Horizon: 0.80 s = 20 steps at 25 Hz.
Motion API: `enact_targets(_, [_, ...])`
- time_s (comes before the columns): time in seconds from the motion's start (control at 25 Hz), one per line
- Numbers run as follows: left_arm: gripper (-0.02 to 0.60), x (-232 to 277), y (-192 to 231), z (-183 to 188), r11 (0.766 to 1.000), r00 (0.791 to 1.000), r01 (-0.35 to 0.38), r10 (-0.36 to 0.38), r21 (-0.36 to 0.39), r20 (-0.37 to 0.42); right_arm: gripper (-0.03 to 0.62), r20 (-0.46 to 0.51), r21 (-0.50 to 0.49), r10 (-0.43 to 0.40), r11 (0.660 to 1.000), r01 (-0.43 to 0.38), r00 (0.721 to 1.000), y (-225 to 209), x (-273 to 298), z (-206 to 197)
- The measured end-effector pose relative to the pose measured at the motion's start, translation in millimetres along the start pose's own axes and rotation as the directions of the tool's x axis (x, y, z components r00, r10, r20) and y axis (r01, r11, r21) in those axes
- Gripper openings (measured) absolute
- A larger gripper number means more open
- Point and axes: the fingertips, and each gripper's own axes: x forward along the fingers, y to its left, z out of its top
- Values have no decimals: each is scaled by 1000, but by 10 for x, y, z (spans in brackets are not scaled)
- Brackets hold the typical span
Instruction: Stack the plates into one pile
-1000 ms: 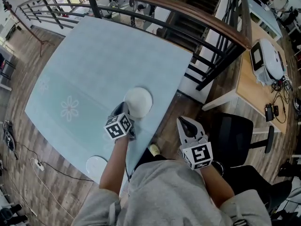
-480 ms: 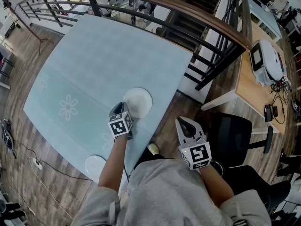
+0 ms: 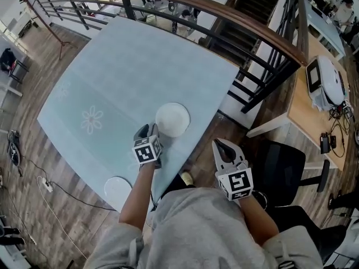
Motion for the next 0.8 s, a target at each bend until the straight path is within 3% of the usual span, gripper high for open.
enact_targets(0.32, [126,-774,352,10,994,992,-95,100,-60,78,28,65,-15,112,994,-111,992,241,109,165])
enact_targets(0.6, [126,-1597,760,-180,971,969,-192,210,-145,127,28,92,-37,215,976,-213,972,478,279,287])
enact_targets(0.8, [125,-2235,946,-480,947,947,-270,294,-171,129,28,92,-57,319,947,-315,943,813,362,247])
